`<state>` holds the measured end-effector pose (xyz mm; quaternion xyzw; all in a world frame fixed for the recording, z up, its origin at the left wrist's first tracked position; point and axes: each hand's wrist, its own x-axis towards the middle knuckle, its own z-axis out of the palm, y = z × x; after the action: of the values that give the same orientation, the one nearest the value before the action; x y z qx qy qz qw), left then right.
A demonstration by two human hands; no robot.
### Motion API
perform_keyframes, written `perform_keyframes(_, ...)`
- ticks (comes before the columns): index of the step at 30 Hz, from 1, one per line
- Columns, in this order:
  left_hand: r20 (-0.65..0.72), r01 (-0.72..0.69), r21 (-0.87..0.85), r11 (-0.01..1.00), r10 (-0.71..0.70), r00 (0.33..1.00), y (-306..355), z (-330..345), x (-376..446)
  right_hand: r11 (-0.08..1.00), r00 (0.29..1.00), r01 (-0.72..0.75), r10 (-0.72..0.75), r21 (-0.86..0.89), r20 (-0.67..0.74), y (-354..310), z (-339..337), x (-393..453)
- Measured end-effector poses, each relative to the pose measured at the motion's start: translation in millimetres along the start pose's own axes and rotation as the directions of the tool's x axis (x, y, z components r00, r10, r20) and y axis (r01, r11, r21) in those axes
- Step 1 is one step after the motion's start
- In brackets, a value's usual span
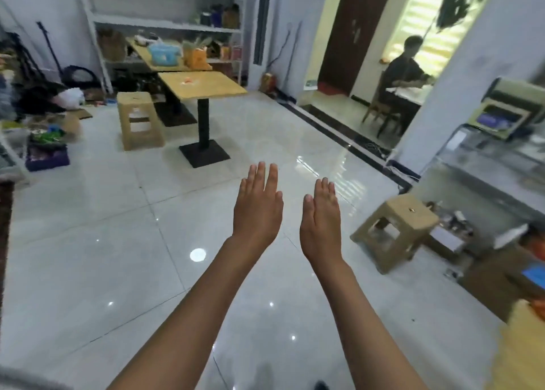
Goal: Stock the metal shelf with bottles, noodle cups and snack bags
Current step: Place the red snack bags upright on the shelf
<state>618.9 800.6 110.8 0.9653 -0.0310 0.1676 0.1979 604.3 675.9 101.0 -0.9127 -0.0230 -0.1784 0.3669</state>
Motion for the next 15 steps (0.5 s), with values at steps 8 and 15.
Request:
perform_keyframes(8, 0.201, -0.265, -0.161, 0.951, 0.294, 0.934, 178, 95, 22, 0.955, 0.928, -0.296, 0.282, -0.021, -0.245, 157, -139, 2)
perform_keyframes(15, 0.295, -0.401, -0.345, 0.849, 0.503, 0.812, 349, 174, 23, 0.869, 0.787, -0.495, 0.449, 0.002, -0.424, 303, -262, -12)
